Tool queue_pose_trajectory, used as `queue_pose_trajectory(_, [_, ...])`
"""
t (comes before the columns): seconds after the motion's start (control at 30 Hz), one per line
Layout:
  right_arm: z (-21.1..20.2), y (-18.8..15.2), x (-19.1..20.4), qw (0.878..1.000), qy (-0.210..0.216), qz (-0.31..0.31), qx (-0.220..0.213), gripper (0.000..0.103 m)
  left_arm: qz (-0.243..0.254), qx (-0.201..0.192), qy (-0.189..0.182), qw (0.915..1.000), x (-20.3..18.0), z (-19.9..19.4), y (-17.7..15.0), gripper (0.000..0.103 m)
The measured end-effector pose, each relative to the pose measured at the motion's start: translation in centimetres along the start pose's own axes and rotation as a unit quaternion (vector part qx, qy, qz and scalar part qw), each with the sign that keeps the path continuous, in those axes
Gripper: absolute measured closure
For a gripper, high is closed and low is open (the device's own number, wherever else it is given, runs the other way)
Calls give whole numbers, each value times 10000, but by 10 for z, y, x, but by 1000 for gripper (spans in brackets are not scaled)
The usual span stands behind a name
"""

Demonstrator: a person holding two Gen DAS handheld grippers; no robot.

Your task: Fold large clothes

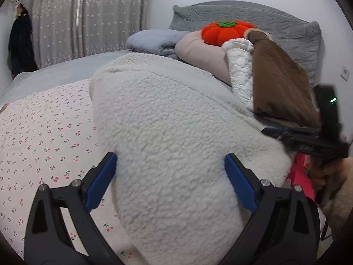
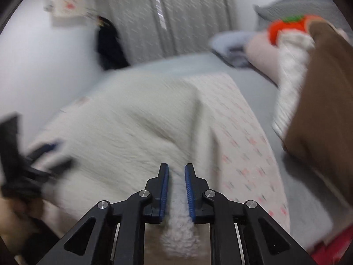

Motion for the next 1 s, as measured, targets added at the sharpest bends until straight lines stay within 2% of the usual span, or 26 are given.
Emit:
queue_pose_trajectory(0.07, [-3,-7,-13,9997,-10,243,30,87,152,6,-25,9999,-7,-3,1,6])
queue_pose_trajectory(0.13, [-7,-1,-14,9996,-56,234,123,80,-88,168,-192,9996,-1,-7,7,7])
queue_pose_trajectory(0.2, [-14,10,-17,9996,-53,237,147,58,-552,300,-467,9969,18,-10,12,6])
queue_pose_trajectory(0.23, [-9,16,-22,9994,-33,300,138,51,-876,361,-612,9936,32,-11,14,6])
queue_pose_trajectory(0.27, [-12,22,-28,9991,42,414,120,37,-1133,401,-692,9903,44,-11,15,6])
queue_pose_trajectory(0.3, [-11,31,-35,9978,217,609,113,27,-1431,449,-741,9859,58,-10,16,6])
queue_pose_trajectory(0.37, [-1,46,-45,9916,739,1034,239,23,-1911,610,-758,9767,82,-3,16,6])
queue_pose_trajectory(0.43, [-2,65,-39,9868,985,1253,300,23,-2451,819,-746,9632,103,5,14,6])
queue_pose_trajectory(0.5, [8,81,-38,9864,1147,1141,308,28,-2679,799,-785,9569,108,6,14,6])
queue_pose_trajectory(0.57, [26,92,-37,9831,1352,1154,427,36,-2486,561,-836,9634,99,2,19,6])
queue_pose_trajectory(0.6, [39,99,-36,9790,1552,1198,558,36,-2308,493,-793,9685,93,3,22,6])
queue_pose_trajectory(0.67, [62,108,-34,9727,1772,1289,761,40,-2005,547,-706,9756,81,9,23,6])
queue_pose_trajectory(0.73, [91,112,-33,9643,1980,1417,1046,42,-1874,716,-659,9775,75,20,22,6])
queue_pose_trajectory(0.77, [104,113,-34,9589,2079,1534,1172,52,-1876,780,-686,9767,71,26,19,6])
queue_pose_trajectory(0.8, [118,113,-34,9521,2202,1661,1317,70,-1874,743,-626,9775,67,28,18,6])
queue_pose_trajectory(0.83, [126,114,-31,9478,2308,1678,1421,77,-1799,674,-524,9800,63,28,17,6])
queue_pose_trajectory(0.87, [125,117,-29,9475,2346,1652,1410,84,-1622,646,-433,9837,56,29,17,5])
queue_pose_trajectory(0.9, [121,125,-24,9491,2404,1561,1306,86,-1466,623,-351,9866,50,29,18,5])
queue_pose_trajectory(1.0, [101,150,-25,9414,2847,1621,798,89,-1265,560,-244,9901,40,30,19,5])
Point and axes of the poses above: each gripper's, at about its wrist camera, not at the fingertips, and z roughly the way its jaws point, x to its left, y to its top, the point moved 1 cm from there along z, roughly the way its jaws point, and after that the axes turned 5 degrees about -x, right-handed, at the moved point
